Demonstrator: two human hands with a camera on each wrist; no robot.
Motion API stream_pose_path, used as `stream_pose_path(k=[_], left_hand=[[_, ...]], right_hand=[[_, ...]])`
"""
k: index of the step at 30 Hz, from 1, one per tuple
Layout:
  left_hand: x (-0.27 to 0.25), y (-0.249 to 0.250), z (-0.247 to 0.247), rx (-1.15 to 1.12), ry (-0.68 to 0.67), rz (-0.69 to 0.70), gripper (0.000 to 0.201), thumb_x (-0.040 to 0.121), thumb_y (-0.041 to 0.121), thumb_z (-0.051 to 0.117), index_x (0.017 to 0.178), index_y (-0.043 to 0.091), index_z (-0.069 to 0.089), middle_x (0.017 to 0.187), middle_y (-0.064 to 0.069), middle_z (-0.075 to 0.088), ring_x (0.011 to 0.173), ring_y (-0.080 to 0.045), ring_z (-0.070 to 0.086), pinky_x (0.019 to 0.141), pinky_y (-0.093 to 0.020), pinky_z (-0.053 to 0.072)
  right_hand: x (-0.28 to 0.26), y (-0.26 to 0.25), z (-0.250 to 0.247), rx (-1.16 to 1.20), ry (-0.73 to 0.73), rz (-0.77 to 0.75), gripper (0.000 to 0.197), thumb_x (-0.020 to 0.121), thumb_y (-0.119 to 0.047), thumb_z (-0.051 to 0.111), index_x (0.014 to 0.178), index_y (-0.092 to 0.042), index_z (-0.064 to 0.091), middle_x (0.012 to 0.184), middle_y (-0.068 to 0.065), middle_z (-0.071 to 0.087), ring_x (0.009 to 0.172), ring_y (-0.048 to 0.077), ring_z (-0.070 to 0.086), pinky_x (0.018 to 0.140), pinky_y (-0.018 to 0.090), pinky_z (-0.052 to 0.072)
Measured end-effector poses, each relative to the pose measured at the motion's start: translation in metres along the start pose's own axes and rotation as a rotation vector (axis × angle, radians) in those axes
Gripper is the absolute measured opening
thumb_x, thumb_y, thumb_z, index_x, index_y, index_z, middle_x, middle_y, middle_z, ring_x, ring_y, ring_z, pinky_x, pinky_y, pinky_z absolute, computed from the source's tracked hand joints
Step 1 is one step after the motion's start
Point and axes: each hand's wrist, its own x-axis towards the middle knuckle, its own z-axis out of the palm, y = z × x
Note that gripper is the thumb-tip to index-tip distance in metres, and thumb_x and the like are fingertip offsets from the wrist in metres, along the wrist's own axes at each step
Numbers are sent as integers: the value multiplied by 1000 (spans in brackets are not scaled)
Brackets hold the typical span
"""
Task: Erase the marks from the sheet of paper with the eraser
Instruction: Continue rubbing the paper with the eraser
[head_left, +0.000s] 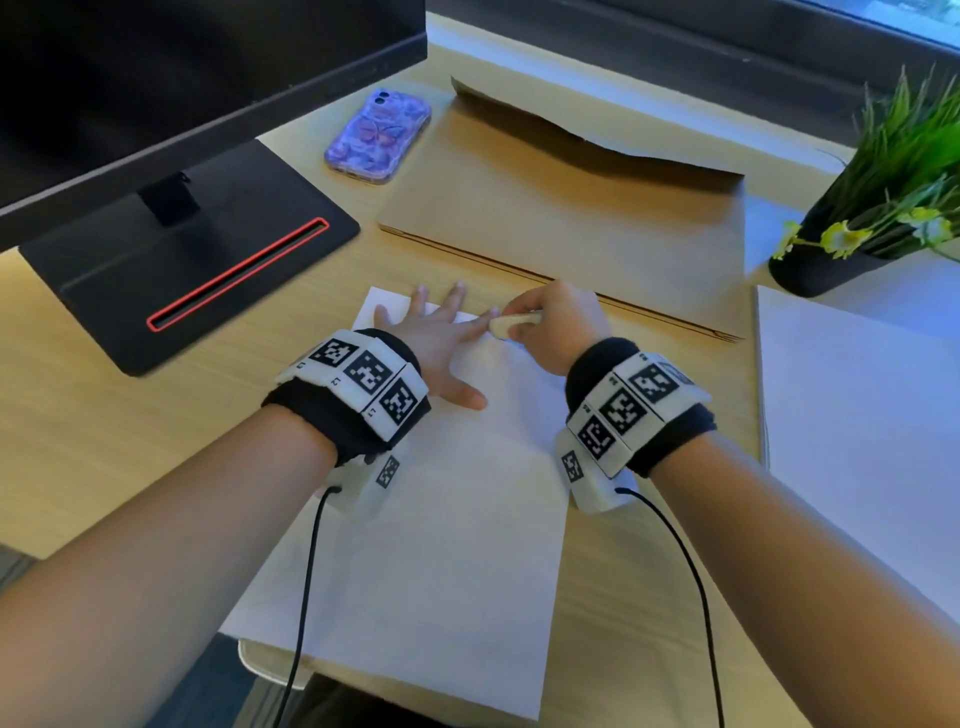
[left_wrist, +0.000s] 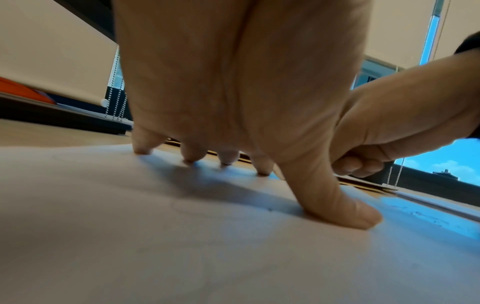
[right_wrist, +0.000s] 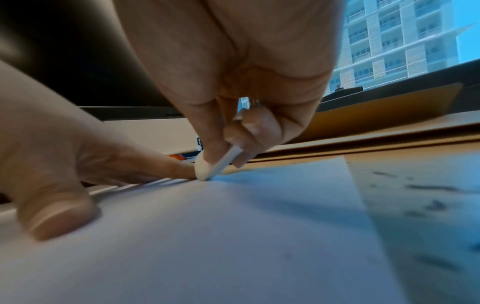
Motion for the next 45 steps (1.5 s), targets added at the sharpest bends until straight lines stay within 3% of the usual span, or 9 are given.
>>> stream_pose_path(k=[7, 12, 17, 22, 27, 32, 37, 42, 45], left_hand=[[1, 0, 0, 20, -13, 7, 105, 78, 57, 64, 146, 40, -14, 153, 2, -30, 142, -34, -22, 110, -64, 1], [1, 1, -1, 46, -2, -2, 104, 79, 57, 62, 146, 39, -16, 153, 0, -30, 142, -34, -20, 111, -63, 3], [4, -1, 1, 66, -16, -1, 107, 77, 61, 62, 146, 39, -16, 153, 0, -30, 142, -35, -20, 109, -65, 5], [3, 0, 0, 66, -18, -9, 105, 79, 59, 61, 145, 39, -18, 152, 1, -31, 142, -33, -21, 112, -63, 3], [4, -1, 0, 68, -25, -3, 106, 78, 60, 62, 146, 39, -17, 152, 1, -32, 142, -34, -21, 111, -64, 4], [6, -1, 2, 86, -3, -4, 104, 79, 61, 60, 146, 40, -17, 153, 2, -30, 142, -33, -20, 111, -63, 4], [7, -2, 3, 88, 0, -5, 106, 77, 62, 61, 146, 40, -16, 154, 1, -29, 142, -34, -19, 111, -64, 5], [7, -2, 2, 93, 0, -6, 105, 78, 62, 60, 146, 40, -17, 154, 1, -29, 142, -34, -19, 111, -64, 5], [7, -2, 2, 101, -5, -6, 107, 77, 63, 61, 146, 39, -17, 154, 0, -29, 142, -35, -19, 111, -64, 6]], right_hand=[[-12, 5, 3, -218, -140, -98, 22, 95, -19, 49, 109, -18, 67, 102, 6, 59, 86, 18, 50, 72, 27, 39], [-2, -2, 8, -164, -24, -38, 29, 94, -14, 49, 120, -20, 62, 116, 9, 59, 95, 23, 56, 72, 29, 45], [-16, 3, 9, -304, -144, -118, 26, 95, -12, 49, 116, -18, 63, 95, 4, 48, 84, 21, 47, 69, 28, 36], [-6, -4, 9, -260, -18, -95, 30, 96, -13, 48, 122, -21, 59, 117, 7, 52, 93, 21, 52, 70, 28, 41], [-13, 2, 7, -353, -164, -113, 25, 95, -15, 50, 116, -21, 62, 111, 8, 58, 89, 22, 54, 72, 29, 44], [-6, -4, 3, -352, -48, -100, 32, 95, -11, 48, 123, -22, 58, 109, 6, 53, 91, 23, 54, 67, 29, 41], [-19, 4, 1, -496, -184, -146, 24, 96, -16, 48, 116, -21, 59, 96, 1, 49, 83, 20, 51, 67, 27, 40], [-12, -6, 3, -452, -58, -147, 33, 96, -14, 48, 126, -23, 55, 112, 6, 53, 89, 22, 54, 66, 29, 42], [-19, 3, 4, -516, -134, -173, 24, 96, -17, 48, 118, -22, 57, 102, 4, 49, 82, 21, 51, 66, 29, 42]])
